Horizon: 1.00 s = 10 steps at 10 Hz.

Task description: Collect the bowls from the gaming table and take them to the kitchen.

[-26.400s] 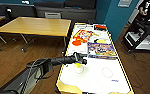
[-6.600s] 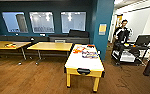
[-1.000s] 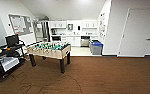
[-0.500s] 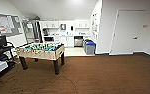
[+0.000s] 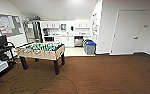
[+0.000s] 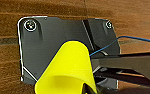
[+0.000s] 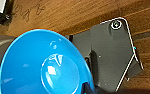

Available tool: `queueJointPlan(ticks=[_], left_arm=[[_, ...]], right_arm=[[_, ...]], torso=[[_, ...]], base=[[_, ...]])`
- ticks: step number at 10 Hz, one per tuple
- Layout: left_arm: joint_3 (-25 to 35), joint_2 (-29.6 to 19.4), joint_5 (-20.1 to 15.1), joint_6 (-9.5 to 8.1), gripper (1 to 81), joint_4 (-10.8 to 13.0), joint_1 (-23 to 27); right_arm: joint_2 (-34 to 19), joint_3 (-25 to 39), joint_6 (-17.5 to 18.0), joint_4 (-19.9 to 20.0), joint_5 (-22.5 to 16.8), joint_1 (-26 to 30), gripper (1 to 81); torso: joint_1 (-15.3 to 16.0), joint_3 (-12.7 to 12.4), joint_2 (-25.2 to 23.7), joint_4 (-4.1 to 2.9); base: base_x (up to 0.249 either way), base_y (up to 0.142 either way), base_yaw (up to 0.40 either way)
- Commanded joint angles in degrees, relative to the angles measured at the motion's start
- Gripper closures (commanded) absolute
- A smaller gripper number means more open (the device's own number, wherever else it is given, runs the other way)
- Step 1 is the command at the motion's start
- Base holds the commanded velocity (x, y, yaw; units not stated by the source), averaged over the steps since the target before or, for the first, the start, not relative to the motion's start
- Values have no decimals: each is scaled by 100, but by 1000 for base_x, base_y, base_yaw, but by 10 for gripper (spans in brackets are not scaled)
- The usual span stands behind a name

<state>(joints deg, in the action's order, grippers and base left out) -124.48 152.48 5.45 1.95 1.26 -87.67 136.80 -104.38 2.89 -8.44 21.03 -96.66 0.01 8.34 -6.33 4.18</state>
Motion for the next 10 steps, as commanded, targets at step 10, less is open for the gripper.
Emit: queueJointPlan(ticks=[10], left_arm=[[-209, 99, -281, 51, 811, 50, 264]], right_arm=[[-186, 103, -43, -158, -213, 168, 811]], torso=[[-1, -2, -6, 0]], base=[[76, 0, 0]])
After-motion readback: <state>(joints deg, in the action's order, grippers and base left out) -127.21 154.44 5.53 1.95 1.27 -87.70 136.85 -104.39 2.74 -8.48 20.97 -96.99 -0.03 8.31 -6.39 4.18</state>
